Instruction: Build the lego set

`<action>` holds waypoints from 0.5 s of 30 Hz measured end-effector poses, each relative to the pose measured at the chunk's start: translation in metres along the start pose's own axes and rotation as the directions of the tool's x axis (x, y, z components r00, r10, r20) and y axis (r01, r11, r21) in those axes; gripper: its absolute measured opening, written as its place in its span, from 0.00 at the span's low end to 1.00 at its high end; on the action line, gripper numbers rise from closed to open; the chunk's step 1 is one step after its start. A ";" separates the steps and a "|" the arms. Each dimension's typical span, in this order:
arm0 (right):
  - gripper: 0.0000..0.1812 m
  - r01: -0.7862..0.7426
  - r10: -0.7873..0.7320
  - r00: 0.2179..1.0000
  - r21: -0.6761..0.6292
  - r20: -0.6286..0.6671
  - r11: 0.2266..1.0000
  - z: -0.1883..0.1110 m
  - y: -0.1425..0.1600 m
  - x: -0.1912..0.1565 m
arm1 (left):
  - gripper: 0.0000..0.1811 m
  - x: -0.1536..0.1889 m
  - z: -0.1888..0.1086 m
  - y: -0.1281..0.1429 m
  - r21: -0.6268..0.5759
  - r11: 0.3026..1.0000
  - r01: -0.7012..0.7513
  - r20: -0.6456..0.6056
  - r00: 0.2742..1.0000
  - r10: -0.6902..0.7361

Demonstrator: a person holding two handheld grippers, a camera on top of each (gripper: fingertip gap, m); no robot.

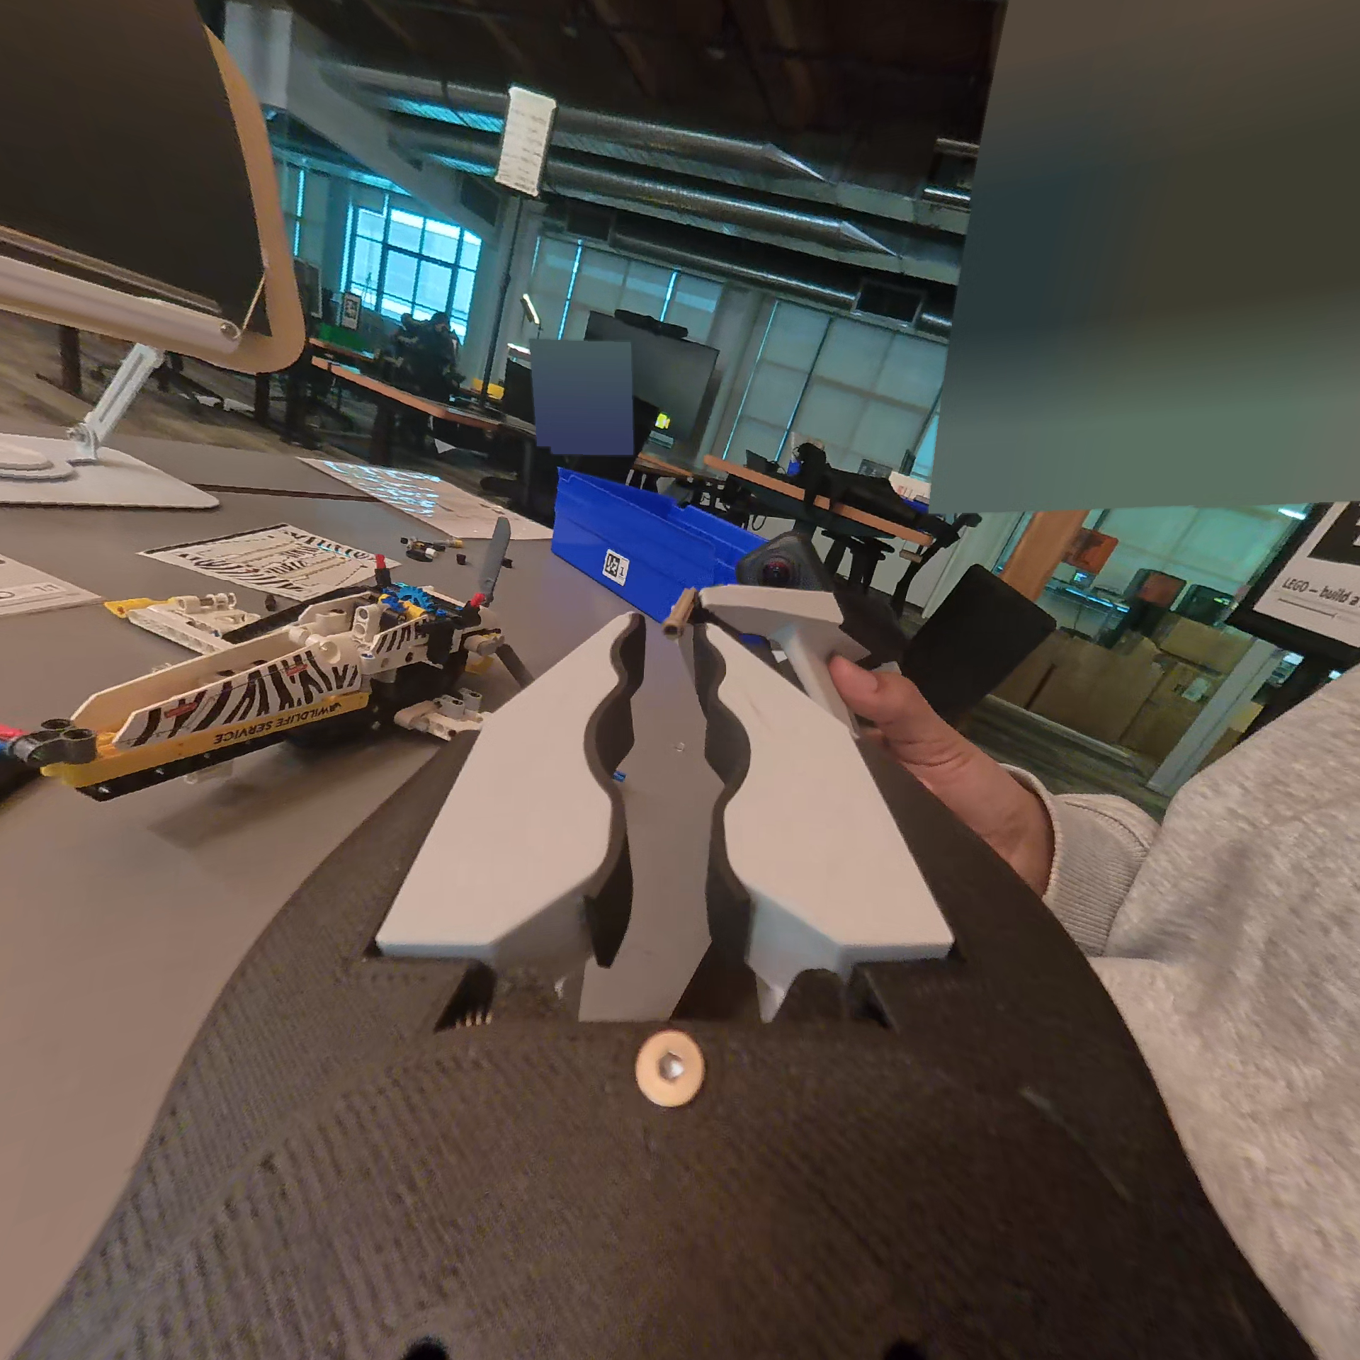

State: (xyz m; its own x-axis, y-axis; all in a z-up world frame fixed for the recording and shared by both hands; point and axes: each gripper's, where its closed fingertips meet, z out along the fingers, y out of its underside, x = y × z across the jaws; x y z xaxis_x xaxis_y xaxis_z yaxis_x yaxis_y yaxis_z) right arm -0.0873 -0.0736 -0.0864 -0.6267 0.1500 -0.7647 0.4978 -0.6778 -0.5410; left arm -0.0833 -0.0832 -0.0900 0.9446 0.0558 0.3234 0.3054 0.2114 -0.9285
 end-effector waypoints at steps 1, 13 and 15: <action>0.00 -0.006 0.006 1.000 -0.009 0.002 1.000 0.000 0.002 0.001 | 0.04 0.000 0.000 0.000 0.001 1.000 0.007 -0.008 1.000 -0.007; 0.01 -0.063 0.064 0.996 -0.016 0.058 0.998 -0.003 0.005 0.003 | 0.01 0.001 -0.004 0.001 -0.010 0.998 0.059 -0.073 0.996 -0.060; 0.05 -0.086 0.085 0.994 0.011 0.072 0.996 -0.006 0.000 0.003 | 0.01 -0.001 -0.005 -0.001 0.002 0.997 0.078 -0.075 0.994 -0.078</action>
State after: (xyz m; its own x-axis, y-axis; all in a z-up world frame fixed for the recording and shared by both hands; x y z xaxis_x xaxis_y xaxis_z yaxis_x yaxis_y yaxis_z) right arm -0.0856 -0.0693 -0.0910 -0.6235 0.0398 -0.7808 0.5435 -0.6957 -0.4696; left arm -0.0842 -0.0884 -0.0904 0.9244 -0.0340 0.3799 0.3779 0.2166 -0.9002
